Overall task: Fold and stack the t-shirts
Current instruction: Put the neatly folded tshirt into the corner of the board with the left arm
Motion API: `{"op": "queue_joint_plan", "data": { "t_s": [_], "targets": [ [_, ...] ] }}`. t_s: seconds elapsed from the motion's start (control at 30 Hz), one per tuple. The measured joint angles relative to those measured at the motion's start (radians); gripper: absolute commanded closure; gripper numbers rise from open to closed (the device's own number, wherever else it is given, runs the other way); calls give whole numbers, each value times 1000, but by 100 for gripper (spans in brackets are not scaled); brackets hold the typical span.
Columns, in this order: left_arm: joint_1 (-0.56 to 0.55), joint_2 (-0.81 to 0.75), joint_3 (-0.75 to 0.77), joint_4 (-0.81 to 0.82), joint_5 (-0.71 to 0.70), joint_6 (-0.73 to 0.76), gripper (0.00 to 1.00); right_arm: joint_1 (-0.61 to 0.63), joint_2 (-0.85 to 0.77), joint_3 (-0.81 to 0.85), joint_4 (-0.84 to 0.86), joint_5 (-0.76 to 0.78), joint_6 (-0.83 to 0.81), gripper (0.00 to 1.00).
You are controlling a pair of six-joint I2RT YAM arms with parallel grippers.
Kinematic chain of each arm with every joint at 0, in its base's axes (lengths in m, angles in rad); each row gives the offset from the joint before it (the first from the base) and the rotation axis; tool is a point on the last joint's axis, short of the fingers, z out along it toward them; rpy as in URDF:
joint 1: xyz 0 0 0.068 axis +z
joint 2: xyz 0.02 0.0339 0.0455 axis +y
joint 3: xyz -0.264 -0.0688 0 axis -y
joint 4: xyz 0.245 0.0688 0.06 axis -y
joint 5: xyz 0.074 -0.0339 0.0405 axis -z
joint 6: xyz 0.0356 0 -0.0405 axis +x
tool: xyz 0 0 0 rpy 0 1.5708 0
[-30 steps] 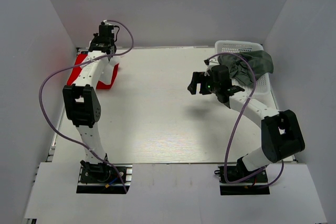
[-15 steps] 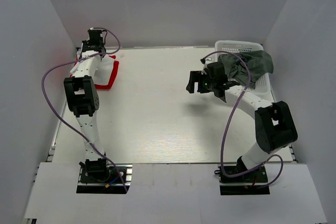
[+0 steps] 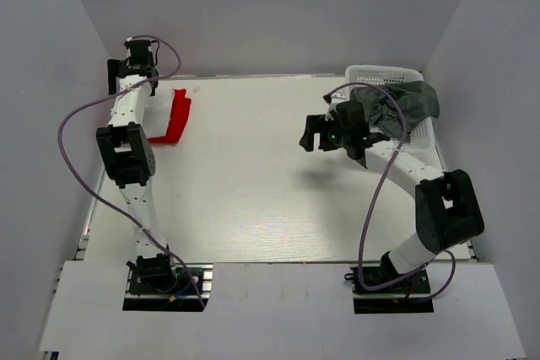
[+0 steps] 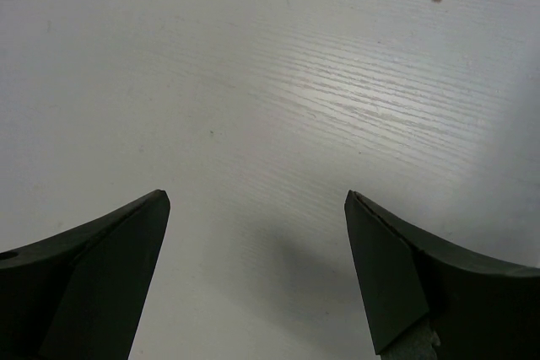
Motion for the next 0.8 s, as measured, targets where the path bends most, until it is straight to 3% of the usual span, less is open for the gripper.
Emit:
{"op": "queue_joint_plan", "data": {
  "t_s": [0.3,0.43,0.6,0.67,0.8],
  "targets": [
    [-58,-268,-199,-46,348,-227,0,0,-252,-247,111,-26,16,10],
    [-98,-595,-609,111,584,-370,0,0,-392,-389,138,-23,51,10],
    [-175,-998,-1192,459,950,-530,0,0,-572,-522,173,3,105,10],
    [-203,-1051,-1309,520,1051,-575,0,0,-630,-572,202,16,122,10],
    [-214,-1049,-1347,535,1110,-594,0,0,-700,-650,257,31,147,10]
  ]
}}
